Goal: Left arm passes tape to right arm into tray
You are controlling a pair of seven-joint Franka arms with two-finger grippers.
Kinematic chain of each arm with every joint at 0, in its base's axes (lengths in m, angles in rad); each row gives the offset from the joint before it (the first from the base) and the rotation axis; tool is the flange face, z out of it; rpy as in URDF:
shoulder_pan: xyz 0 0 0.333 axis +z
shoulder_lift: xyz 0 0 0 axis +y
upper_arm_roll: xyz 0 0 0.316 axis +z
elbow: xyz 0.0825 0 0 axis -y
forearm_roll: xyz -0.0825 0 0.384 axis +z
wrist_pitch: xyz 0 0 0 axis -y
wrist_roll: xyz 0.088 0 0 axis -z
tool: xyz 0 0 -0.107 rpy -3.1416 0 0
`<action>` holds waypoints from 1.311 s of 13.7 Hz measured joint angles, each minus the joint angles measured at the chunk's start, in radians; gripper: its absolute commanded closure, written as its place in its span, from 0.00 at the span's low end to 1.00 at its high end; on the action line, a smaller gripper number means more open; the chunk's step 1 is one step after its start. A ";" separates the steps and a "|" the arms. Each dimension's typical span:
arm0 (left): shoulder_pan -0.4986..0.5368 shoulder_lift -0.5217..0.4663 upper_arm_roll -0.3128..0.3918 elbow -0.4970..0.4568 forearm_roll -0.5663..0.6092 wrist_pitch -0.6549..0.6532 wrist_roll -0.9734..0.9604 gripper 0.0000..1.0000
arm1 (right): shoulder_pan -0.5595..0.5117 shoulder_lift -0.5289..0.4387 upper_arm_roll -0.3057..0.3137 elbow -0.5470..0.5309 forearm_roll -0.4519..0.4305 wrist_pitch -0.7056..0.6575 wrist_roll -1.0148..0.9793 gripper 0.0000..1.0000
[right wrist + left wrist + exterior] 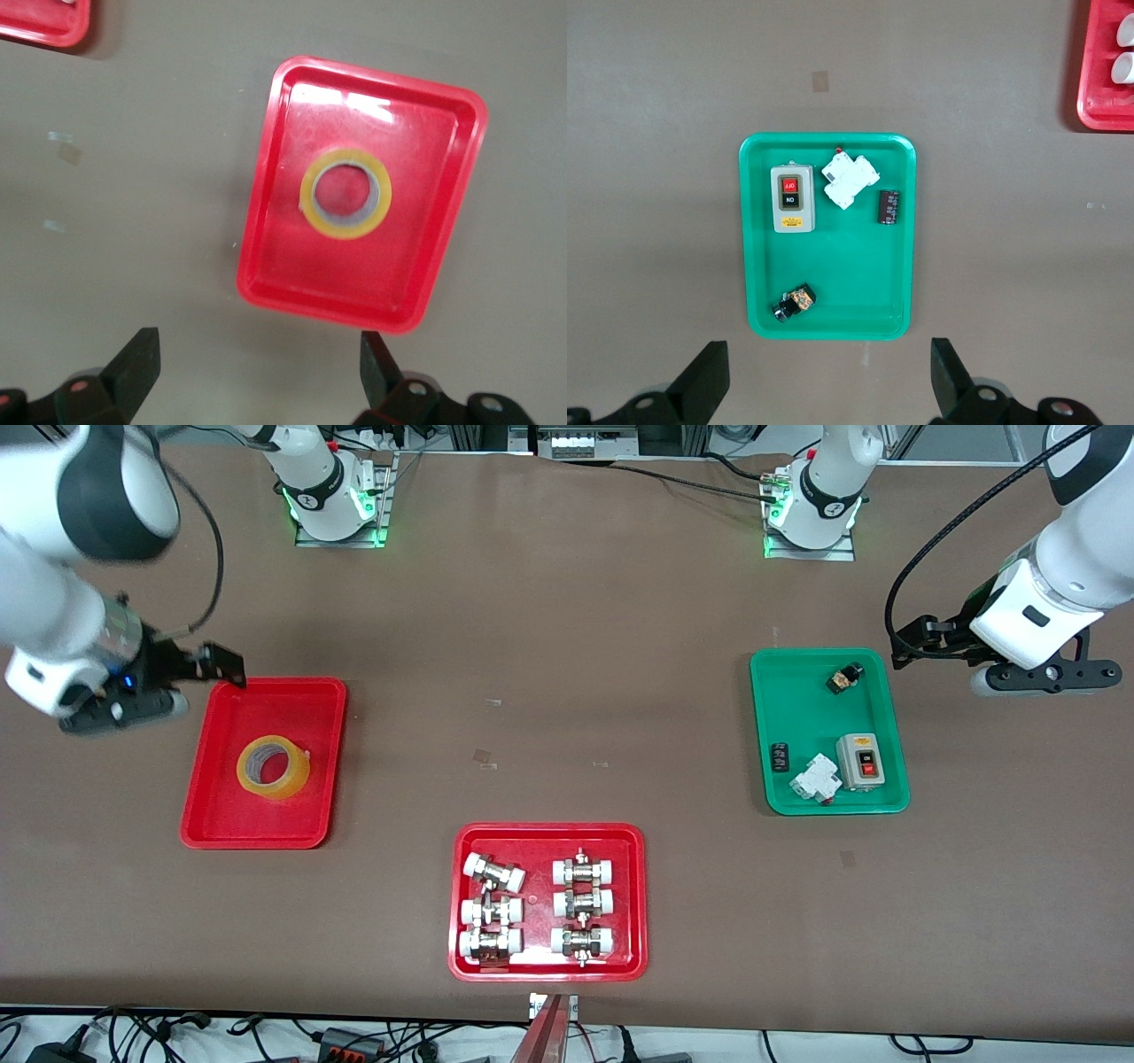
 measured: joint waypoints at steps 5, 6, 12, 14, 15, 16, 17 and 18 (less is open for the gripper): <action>0.000 0.000 -0.003 0.000 0.000 0.000 0.000 0.00 | -0.006 -0.100 -0.007 0.056 -0.010 -0.062 0.202 0.00; 0.000 0.000 -0.003 0.000 0.000 0.000 0.000 0.00 | -0.005 -0.094 -0.007 0.096 -0.027 -0.086 0.253 0.00; 0.000 0.000 -0.004 0.000 0.000 0.000 0.000 0.00 | 0.004 -0.074 -0.002 0.136 -0.065 -0.108 0.263 0.00; 0.000 0.000 -0.004 0.000 -0.002 0.000 0.000 0.00 | 0.003 -0.078 -0.015 0.127 -0.053 -0.106 0.237 0.00; 0.001 0.000 -0.003 0.000 -0.003 0.000 0.000 0.00 | 0.003 -0.081 -0.019 0.125 -0.047 -0.107 0.224 0.00; 0.001 0.000 -0.004 0.000 -0.003 0.000 0.000 0.00 | 0.003 -0.085 -0.021 0.123 -0.042 -0.108 0.200 0.00; 0.001 0.000 -0.004 0.000 -0.003 0.000 0.000 0.00 | 0.003 -0.088 -0.021 0.122 -0.039 -0.111 0.172 0.00; 0.001 0.000 -0.004 0.000 -0.003 0.000 0.000 0.00 | 0.003 -0.091 -0.021 0.122 -0.037 -0.112 0.155 0.00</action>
